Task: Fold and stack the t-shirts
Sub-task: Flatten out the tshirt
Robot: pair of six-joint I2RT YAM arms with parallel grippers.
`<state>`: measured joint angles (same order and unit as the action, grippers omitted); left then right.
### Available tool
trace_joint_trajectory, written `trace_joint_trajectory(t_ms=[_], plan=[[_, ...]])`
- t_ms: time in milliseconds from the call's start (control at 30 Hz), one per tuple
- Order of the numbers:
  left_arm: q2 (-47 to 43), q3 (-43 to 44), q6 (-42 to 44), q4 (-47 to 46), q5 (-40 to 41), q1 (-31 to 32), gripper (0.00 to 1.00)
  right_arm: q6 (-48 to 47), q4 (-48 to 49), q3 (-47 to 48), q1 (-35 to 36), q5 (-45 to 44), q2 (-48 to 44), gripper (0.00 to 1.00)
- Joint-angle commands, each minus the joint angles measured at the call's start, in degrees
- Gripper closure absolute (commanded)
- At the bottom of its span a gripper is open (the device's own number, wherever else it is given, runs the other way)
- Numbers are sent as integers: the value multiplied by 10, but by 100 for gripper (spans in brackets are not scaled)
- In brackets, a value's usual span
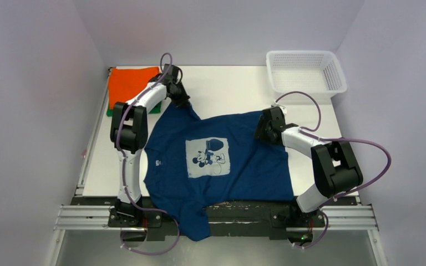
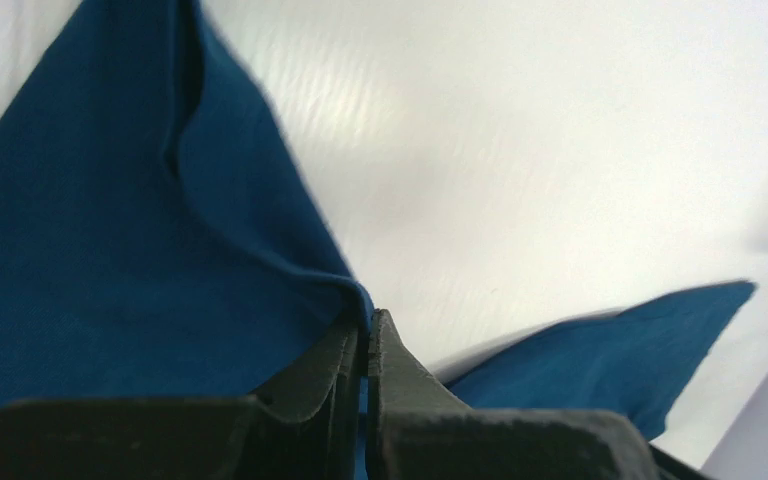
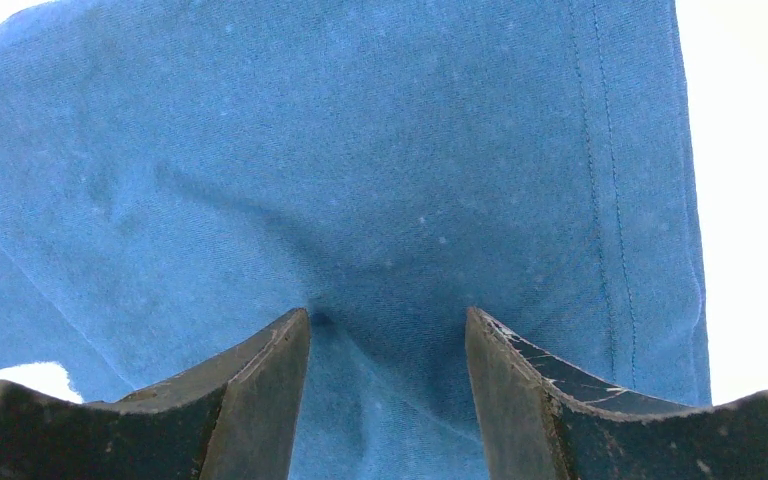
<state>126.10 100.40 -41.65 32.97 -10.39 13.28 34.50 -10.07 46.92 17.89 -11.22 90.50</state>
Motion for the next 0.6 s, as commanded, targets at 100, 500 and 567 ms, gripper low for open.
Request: trace_joint_trajectory(t_ms=[100, 500, 567], plan=[[136, 233, -67, -21, -67, 18, 71, 0, -12, 23, -1, -18, 8, 43], [-96, 87, 33, 53, 74, 53, 0, 1, -38, 33, -2, -57, -32, 42], [-183, -18, 45, 55, 129, 62, 0, -4, -44, 33, -1, -68, -48, 42]])
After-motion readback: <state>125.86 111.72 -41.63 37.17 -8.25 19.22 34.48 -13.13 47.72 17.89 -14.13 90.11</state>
